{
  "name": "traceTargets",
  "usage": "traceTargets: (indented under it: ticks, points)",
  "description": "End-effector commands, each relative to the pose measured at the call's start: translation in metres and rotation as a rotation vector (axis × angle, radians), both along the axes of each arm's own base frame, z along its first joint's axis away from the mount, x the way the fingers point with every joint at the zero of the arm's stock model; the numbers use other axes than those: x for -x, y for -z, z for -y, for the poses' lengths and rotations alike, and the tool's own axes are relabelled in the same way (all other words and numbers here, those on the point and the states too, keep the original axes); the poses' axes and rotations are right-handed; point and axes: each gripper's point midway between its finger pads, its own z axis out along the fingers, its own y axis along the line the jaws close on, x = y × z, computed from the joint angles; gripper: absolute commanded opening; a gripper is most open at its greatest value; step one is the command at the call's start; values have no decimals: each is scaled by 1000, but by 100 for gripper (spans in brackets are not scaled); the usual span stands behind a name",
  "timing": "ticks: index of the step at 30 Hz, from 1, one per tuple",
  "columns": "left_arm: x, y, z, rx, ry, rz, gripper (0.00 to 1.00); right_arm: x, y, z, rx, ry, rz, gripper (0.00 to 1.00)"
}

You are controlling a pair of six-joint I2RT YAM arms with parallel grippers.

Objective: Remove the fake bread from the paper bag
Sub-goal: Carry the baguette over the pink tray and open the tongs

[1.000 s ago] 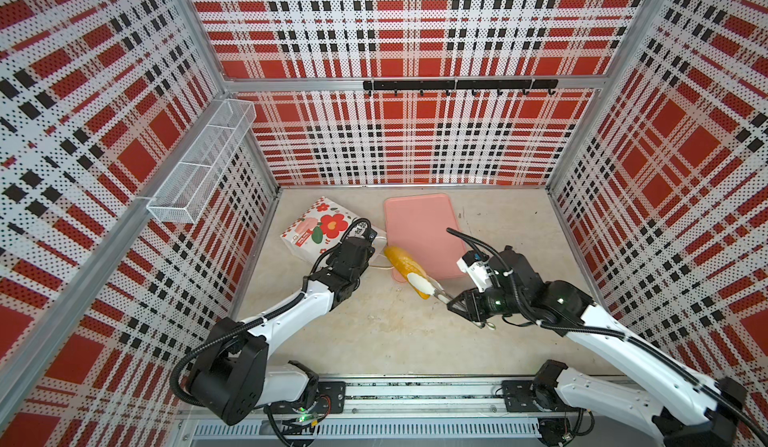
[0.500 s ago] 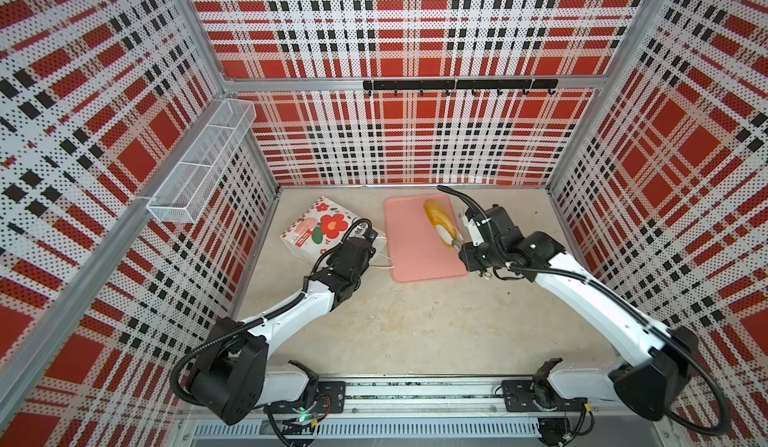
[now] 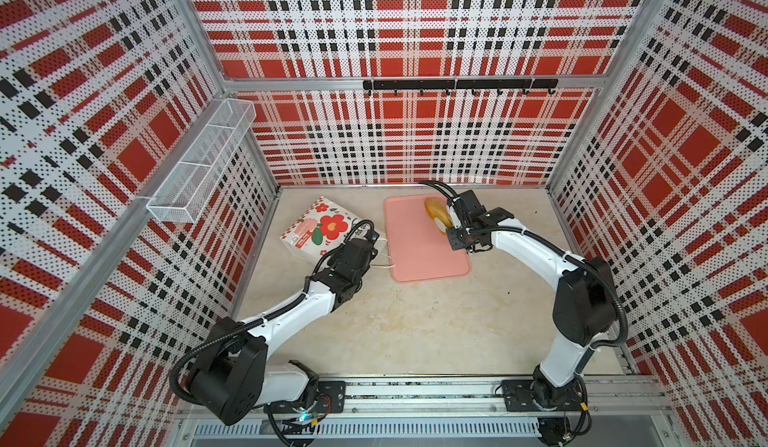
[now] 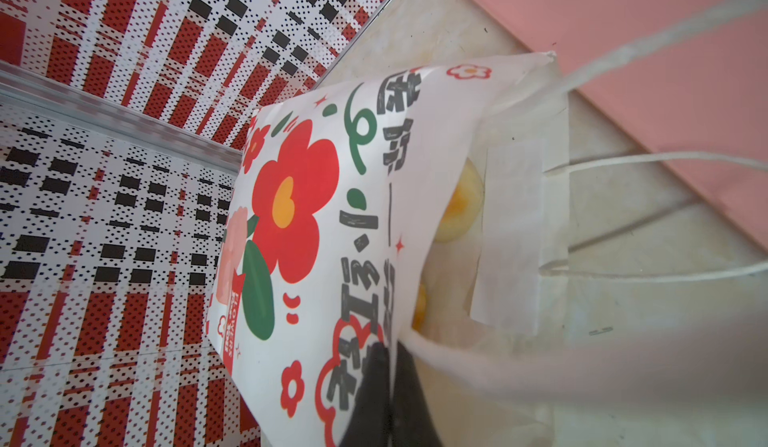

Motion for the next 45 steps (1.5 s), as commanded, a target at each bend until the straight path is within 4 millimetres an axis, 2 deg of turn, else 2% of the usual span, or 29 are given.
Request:
traceTargets:
  ticks: [1,7,14,17,20,23,32,37,45]
  points:
    - [-3,-10,5,16,-5,24,0,-26,-25,2,38,16,121,0]
    - [-5,-11,8,22,5,21,0,-23,-22,13,82,44,117,0]
    - [-4,-10,11,35,8,16,0,-15,1,7,62,29,50,0]
    - [-4,-10,11,30,9,17,0,-14,3,2,34,19,35,12]
    - [-4,-9,11,26,8,15,0,-12,3,0,23,18,18,31]
    - [-3,-9,12,27,11,15,0,-9,3,-1,15,16,3,41]
    - [-3,-9,13,25,18,11,0,7,14,4,22,35,-85,48]
    - [-3,-9,13,24,17,12,0,15,10,2,-8,36,-103,52]
    - [-2,-9,13,20,18,12,0,21,0,3,-16,43,-118,53]
